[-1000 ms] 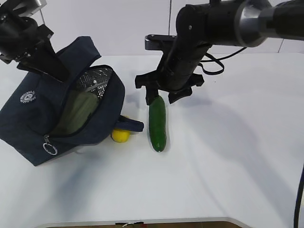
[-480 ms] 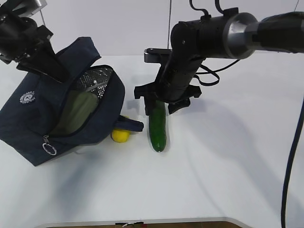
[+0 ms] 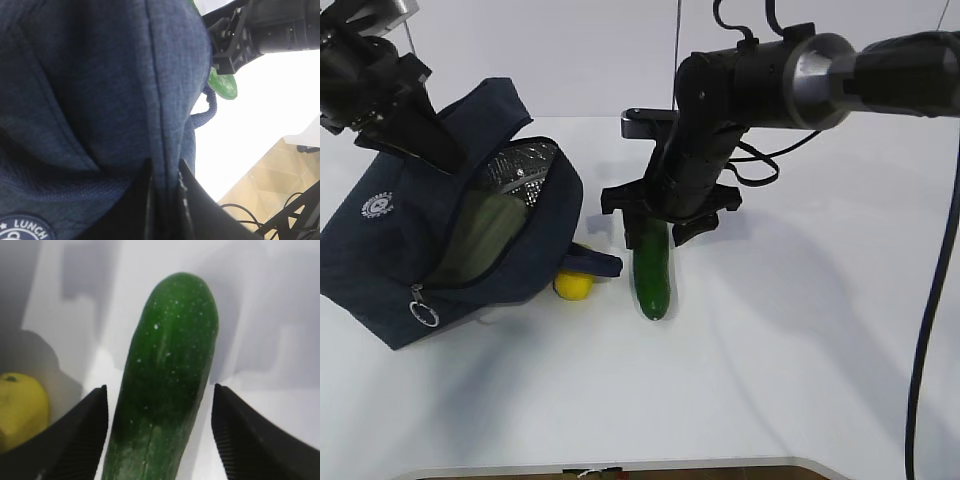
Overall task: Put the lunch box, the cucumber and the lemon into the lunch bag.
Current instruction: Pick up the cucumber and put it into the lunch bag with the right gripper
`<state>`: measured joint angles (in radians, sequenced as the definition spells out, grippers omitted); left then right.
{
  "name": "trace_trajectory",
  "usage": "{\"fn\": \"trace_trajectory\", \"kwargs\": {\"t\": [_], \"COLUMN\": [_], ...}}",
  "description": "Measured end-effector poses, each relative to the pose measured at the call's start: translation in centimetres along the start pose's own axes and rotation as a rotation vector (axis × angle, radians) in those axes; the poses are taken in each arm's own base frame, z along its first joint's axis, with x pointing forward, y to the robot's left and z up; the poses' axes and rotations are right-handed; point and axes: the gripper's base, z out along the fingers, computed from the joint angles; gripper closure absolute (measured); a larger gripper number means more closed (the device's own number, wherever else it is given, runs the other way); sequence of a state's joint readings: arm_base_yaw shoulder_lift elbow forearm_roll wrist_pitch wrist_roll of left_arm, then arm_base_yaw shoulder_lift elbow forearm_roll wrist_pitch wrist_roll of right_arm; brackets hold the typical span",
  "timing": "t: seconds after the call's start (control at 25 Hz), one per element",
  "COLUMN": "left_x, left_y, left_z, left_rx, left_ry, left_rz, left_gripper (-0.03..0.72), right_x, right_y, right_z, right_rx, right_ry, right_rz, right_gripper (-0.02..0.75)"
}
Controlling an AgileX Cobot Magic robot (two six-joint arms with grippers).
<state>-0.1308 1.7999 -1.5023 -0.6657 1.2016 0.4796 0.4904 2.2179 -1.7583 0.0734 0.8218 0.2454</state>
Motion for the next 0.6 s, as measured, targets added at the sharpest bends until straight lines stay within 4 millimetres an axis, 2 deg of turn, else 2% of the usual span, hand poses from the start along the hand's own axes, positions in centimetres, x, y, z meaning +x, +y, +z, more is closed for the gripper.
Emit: {"fn": "trace_trajectory", "kwargs": {"t": [0.44,0.6], "left_x": [0.0,0.0], "left_y": [0.0,0.0], "left_z": [0.0,0.0], "left_rx": [0.0,0.0], "left_ry": [0.0,0.0], "left_rz": [0.002,0.002], "left_gripper": [0.678,0.678], "right_x": [0.49,0.62], "right_y": [-0.18,-0.21], "right_z": [0.83,0.83], "right_rx": [0.015,0.018], "right_ry": [0.056,0.07], "right_rz": [0.001,0.001], "right_gripper": [0.241,0.323]}}
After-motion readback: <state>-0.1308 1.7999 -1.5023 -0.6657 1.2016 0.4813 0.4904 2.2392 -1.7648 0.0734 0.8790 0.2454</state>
